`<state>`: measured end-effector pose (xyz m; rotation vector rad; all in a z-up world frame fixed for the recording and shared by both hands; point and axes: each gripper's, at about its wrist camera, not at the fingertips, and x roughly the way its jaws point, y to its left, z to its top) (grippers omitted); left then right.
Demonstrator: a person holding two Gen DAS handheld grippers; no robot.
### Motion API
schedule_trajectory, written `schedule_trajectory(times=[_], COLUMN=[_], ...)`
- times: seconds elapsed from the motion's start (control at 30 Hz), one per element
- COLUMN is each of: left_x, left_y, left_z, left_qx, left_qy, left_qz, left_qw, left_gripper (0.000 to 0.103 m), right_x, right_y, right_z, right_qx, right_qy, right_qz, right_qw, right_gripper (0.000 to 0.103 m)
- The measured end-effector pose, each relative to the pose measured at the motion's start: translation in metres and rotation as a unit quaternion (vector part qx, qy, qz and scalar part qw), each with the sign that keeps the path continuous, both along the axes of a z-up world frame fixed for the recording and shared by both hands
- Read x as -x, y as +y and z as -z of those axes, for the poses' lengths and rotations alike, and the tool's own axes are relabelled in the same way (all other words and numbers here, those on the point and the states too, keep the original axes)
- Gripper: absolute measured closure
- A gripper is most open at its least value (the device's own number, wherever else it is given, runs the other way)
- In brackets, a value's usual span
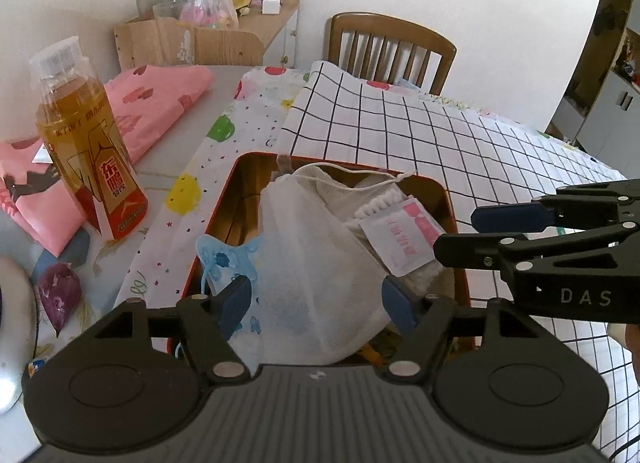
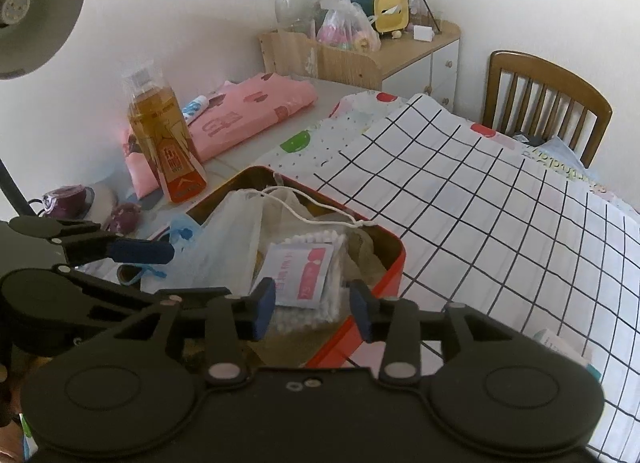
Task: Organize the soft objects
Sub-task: 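Lower the mesh bag into the tin box and open the left gripper while the right releases the sachet, then withdraw both grippers from the tin box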
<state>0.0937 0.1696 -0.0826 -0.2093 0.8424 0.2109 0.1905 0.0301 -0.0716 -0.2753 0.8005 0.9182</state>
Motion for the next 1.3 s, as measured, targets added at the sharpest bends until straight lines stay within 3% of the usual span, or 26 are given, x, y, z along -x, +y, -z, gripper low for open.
schedule_trajectory(times=[0.9,1.03,1.3], left_x=[0.039,0.046,0.057], left_y=[-0.033,-0.039,-0.051], left_z=[-0.05,-0.057,-0.068], left_qx=[-0.012,-0.015,-0.031], left_qy=[-0.07,-0.081,-0.092], left_qz=[0.027,0.031,0.044], left_qw=[0.9971,0.9961,0.9943], left_gripper=[0.031,0.023,0.022], right_x=[0.038,0.045,0.061], right_y=[-0.066,-0.078,-0.098], right_z=[-0.054,-0.059,-0.066], right_qx=[-0.071,-0.082,-0.104], right_qy=[-0.042,-0.044,-0.056], right_qz=[0.021,0.024,0.032], right_qw=[0.996,0.995,0.992], right_gripper=[0.037,0.035,0.026])
